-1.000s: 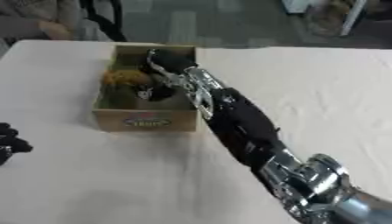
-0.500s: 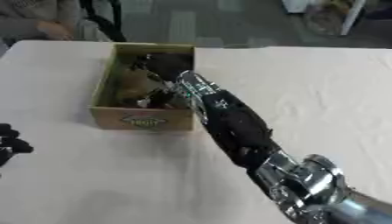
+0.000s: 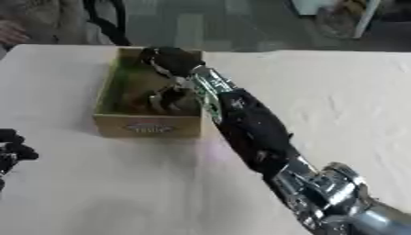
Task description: Pick up objects on the table and place them in the box.
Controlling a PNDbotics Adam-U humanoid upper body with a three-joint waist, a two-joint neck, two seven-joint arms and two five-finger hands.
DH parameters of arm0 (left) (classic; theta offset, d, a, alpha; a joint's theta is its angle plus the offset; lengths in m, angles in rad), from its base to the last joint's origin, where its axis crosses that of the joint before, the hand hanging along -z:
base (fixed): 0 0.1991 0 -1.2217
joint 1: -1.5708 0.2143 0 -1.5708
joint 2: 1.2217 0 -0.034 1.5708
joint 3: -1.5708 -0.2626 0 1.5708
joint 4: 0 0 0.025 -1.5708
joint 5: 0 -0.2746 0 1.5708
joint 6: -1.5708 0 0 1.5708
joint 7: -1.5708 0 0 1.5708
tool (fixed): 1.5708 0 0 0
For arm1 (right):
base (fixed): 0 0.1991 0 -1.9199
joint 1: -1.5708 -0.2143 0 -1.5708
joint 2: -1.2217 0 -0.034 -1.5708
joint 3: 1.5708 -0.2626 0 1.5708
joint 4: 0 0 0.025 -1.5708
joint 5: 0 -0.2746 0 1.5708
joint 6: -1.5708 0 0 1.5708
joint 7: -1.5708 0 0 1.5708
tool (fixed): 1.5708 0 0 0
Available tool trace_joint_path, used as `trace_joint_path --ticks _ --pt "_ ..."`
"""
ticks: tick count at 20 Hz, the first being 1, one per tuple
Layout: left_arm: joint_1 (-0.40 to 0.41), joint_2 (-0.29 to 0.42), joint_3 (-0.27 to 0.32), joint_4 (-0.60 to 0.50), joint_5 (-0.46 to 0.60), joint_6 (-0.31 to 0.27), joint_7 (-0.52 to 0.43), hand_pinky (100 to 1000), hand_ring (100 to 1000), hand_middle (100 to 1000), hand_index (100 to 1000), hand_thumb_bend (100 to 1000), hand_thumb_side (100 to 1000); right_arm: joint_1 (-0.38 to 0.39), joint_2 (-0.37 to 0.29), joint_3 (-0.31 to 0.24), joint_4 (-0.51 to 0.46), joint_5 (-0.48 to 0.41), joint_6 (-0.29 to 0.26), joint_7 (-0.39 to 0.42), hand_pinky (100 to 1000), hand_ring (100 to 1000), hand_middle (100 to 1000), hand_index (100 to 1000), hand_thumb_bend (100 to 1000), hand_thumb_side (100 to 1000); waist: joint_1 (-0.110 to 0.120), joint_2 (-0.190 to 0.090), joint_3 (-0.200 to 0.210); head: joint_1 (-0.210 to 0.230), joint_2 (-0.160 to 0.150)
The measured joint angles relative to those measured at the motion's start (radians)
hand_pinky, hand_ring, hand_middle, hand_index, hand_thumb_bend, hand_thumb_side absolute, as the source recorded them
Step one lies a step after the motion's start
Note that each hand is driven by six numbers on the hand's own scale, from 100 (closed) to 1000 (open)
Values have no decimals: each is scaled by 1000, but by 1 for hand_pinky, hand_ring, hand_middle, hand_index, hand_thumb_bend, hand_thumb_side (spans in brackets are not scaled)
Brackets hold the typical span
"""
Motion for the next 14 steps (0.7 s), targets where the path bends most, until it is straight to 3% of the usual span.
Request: trace_joint_path --ticks 5,11,12,14 --pt "3 0 14 0 -1 -7 12 560 501 507 596 237 603 27 -71 19 -122 -395 38 9 625 724 685 790 100 173 -7 -3 -36 26 0" --pt "10 2 36 0 -6 -15 33 560 501 507 596 239 601 172 -198 43 -370 -886 140 -13 608 714 683 778 100 285 -12 -3 -90 59 -1" --pt "11 2 37 0 -8 -16 35 560 501 507 596 234 595 201 -217 43 -410 -950 158 -21 609 716 688 778 100 375 -12 -3 -97 64 -1" --pt "12 4 43 0 -10 -18 41 560 502 508 596 241 600 257 -249 34 -482 -1052 188 -37 606 716 688 778 100 333 -12 -2 -109 73 -1"
